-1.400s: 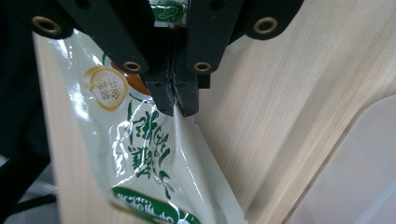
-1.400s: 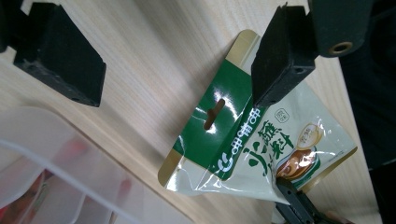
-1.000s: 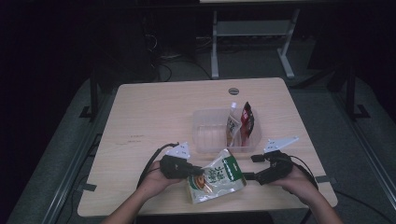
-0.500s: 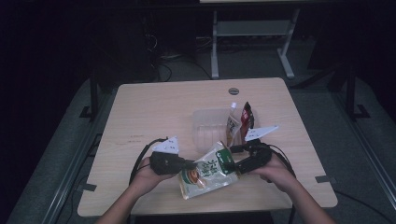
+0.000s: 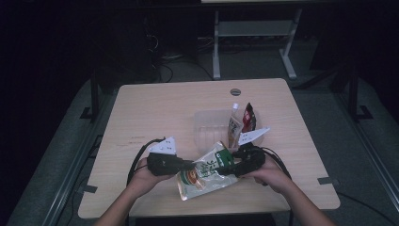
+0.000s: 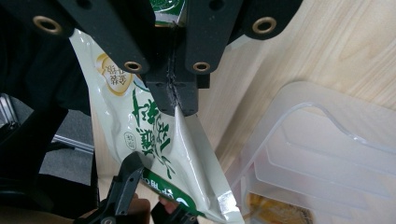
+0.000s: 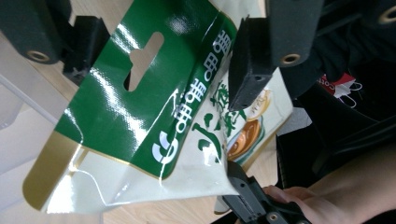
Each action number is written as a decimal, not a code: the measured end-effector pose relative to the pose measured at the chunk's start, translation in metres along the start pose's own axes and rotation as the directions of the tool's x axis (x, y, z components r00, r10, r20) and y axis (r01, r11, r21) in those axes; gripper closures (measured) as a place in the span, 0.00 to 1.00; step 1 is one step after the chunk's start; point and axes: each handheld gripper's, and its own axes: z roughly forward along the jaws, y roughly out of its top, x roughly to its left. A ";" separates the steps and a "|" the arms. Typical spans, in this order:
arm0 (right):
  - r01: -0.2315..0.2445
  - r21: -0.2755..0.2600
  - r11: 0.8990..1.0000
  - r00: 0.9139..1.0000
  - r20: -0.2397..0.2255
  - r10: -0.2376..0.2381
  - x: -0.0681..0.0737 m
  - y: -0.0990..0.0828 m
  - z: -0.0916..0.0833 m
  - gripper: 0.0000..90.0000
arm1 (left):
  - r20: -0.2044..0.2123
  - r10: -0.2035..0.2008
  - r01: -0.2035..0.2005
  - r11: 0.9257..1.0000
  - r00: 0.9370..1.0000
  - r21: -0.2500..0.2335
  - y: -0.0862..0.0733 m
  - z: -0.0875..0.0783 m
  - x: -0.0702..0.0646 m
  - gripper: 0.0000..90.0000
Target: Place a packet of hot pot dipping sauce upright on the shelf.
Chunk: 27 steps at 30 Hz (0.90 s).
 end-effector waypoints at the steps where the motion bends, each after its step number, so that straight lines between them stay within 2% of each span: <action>1: -0.001 -0.006 1.000 1.000 0.000 0.001 0.001 0.000 -0.001 0.46 | 0.000 0.002 -0.002 1.000 1.000 -0.001 0.000 0.000 0.000 1.00; 5: 0.000 -0.034 0.999 1.000 -0.011 -0.001 0.000 0.001 -0.005 0.57 | -0.012 0.000 0.000 1.000 1.000 -0.004 -0.001 0.000 0.000 1.00; 13: -0.006 -0.047 0.999 0.999 -0.038 0.004 0.002 0.001 -0.009 0.73 | -0.026 0.012 -0.012 1.000 1.000 0.006 -0.002 0.001 0.002 1.00; 20: -0.020 -0.038 0.999 0.998 -0.055 0.018 0.002 0.001 -0.009 0.85 | -0.036 0.012 -0.012 1.000 0.999 0.003 -0.004 0.002 0.002 0.99; 27: 0.015 -0.013 1.000 0.998 -0.062 -0.015 0.002 0.001 -0.009 0.97 | -0.031 0.020 -0.020 1.000 0.999 0.012 -0.004 0.004 0.002 0.99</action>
